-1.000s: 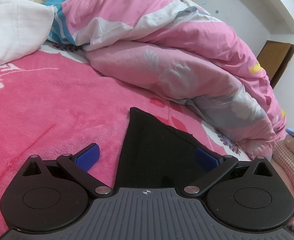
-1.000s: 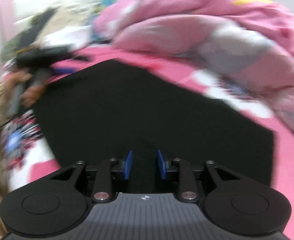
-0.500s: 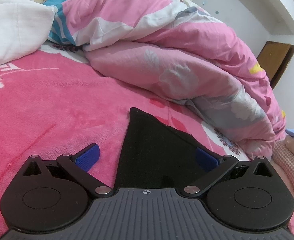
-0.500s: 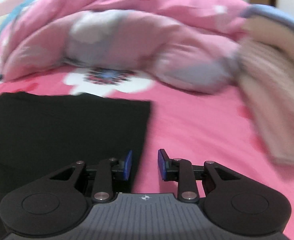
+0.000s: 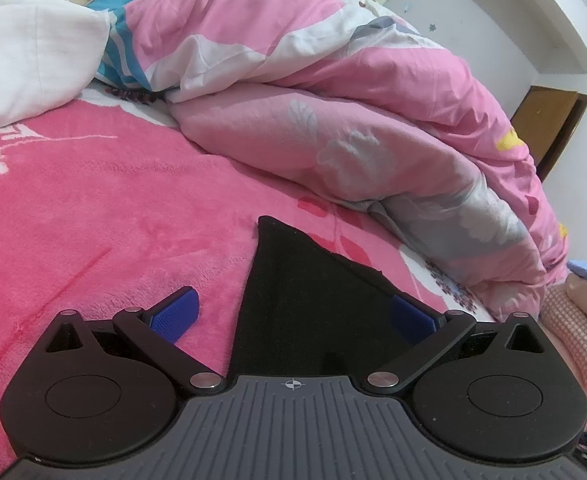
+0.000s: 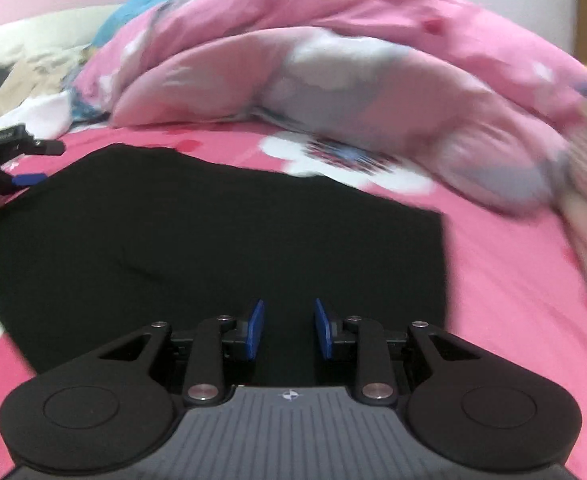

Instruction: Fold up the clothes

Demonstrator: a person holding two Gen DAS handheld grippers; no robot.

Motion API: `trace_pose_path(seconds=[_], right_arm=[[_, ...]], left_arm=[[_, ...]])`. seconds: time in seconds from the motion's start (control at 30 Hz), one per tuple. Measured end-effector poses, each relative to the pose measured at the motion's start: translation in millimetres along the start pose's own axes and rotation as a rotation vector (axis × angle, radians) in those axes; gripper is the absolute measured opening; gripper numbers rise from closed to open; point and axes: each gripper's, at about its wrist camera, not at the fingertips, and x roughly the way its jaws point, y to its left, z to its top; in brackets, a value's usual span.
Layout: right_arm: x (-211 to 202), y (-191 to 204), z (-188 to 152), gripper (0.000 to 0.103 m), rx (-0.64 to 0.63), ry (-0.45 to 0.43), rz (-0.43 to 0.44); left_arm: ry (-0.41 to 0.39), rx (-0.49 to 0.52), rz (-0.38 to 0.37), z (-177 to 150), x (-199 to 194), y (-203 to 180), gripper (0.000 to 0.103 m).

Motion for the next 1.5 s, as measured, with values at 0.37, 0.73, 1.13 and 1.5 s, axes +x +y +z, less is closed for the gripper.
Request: trace_pose_path(seconds=[0.37,0.73,1.13,1.5], right_arm=[[17,60,29,0.031,-0.038,-0.089,0.17],[-22,79,-7,0.03,-0.162,0.004,0.268],[12,104,-1,0.029,-0.13,-0.023,0.373],[18,92,3,0.028,-0.055,-0.025,0.374]], left_arm=[[-0.002,-0.003,-0.003,0,-1,0,0.103],[0.001,0.002,-0.001,0,-1,1,0.103],[-0.001,-0.001,-0.004,1,-1,1,0.103],[-0.002,-0.004,-0.007,0,-1,2,0.103]])
